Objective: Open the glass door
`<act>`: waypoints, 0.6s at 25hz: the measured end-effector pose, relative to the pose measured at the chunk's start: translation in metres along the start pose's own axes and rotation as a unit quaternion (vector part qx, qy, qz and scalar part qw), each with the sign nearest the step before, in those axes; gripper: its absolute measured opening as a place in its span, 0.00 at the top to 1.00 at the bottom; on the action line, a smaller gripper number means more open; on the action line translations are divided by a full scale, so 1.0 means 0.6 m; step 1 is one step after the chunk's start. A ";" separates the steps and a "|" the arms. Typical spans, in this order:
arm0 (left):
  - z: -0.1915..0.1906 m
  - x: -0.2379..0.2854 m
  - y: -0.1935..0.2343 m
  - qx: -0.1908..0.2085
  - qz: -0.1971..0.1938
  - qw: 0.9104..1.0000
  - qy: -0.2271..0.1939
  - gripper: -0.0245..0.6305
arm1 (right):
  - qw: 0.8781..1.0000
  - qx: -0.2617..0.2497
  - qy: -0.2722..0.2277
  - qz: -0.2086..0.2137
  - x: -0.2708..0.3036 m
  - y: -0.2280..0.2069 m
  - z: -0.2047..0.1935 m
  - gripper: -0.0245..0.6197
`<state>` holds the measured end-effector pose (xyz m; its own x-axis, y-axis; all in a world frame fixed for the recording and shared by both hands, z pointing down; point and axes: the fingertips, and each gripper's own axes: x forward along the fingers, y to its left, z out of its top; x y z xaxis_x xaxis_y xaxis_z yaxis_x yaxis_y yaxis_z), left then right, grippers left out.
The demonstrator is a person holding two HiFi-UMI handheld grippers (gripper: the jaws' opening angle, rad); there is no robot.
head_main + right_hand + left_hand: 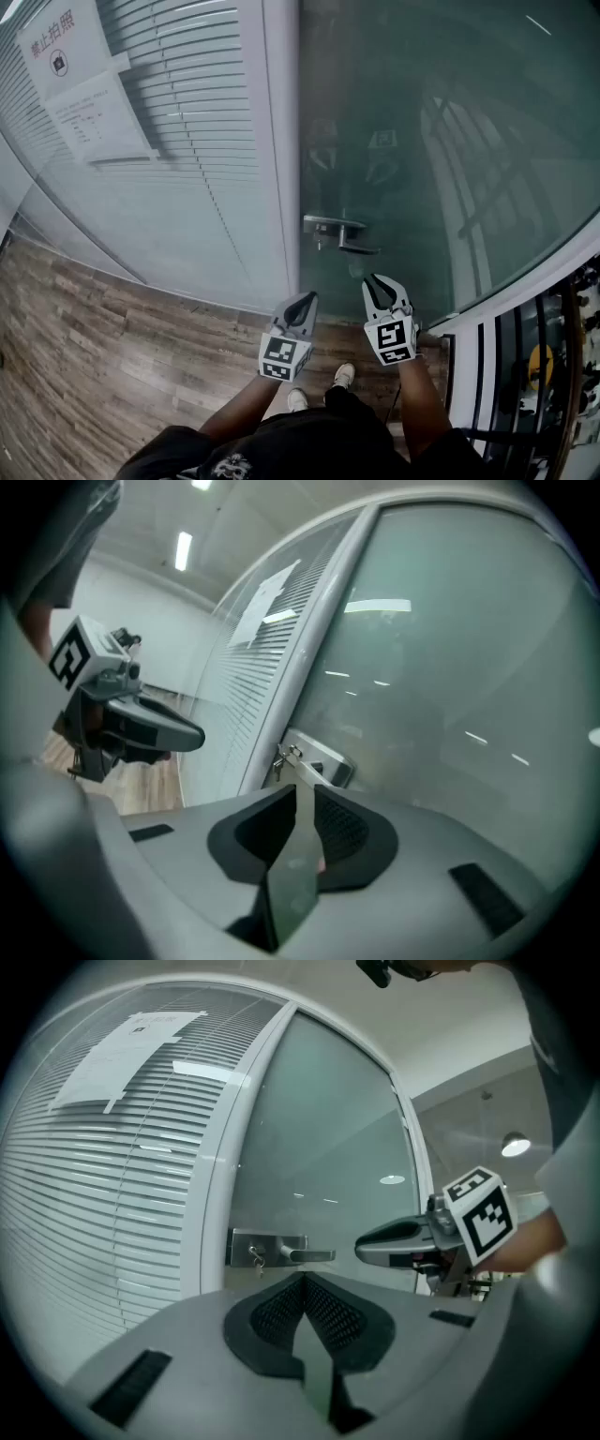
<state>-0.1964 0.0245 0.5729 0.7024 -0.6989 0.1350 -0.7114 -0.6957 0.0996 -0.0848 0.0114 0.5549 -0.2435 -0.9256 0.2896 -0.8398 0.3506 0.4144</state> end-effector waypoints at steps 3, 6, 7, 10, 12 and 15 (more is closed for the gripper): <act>-0.009 0.018 0.010 0.007 0.002 1.000 -0.004 0.95 | 0.995 -0.089 0.032 0.030 0.038 -0.012 0.003 0.80; -0.013 0.035 0.011 0.004 0.006 1.000 0.003 0.95 | 0.983 -0.165 0.055 0.058 0.073 -0.024 0.000 0.76; -0.012 0.043 0.014 0.005 0.010 1.000 0.001 0.95 | 0.978 -0.189 0.062 0.067 0.084 -0.026 -0.002 0.75; -0.009 0.068 0.028 0.013 0.023 1.000 -0.010 0.95 | 0.959 -0.255 0.085 0.092 0.119 -0.028 -0.011 0.71; -0.007 0.082 0.029 0.008 0.023 1.000 -0.006 0.95 | 0.944 -0.296 0.102 0.104 0.141 -0.030 -0.020 0.68; -0.016 0.100 0.029 0.002 0.023 1.000 -0.004 0.95 | 0.922 -0.337 0.131 0.137 0.170 -0.024 -0.044 0.67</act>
<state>-0.1667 -0.0281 0.5922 0.6692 -0.7312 0.1321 -0.7427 -0.6637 0.0888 -0.0845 -0.0843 0.6013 -0.2015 -0.7541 0.6250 -0.2498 0.6566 0.7117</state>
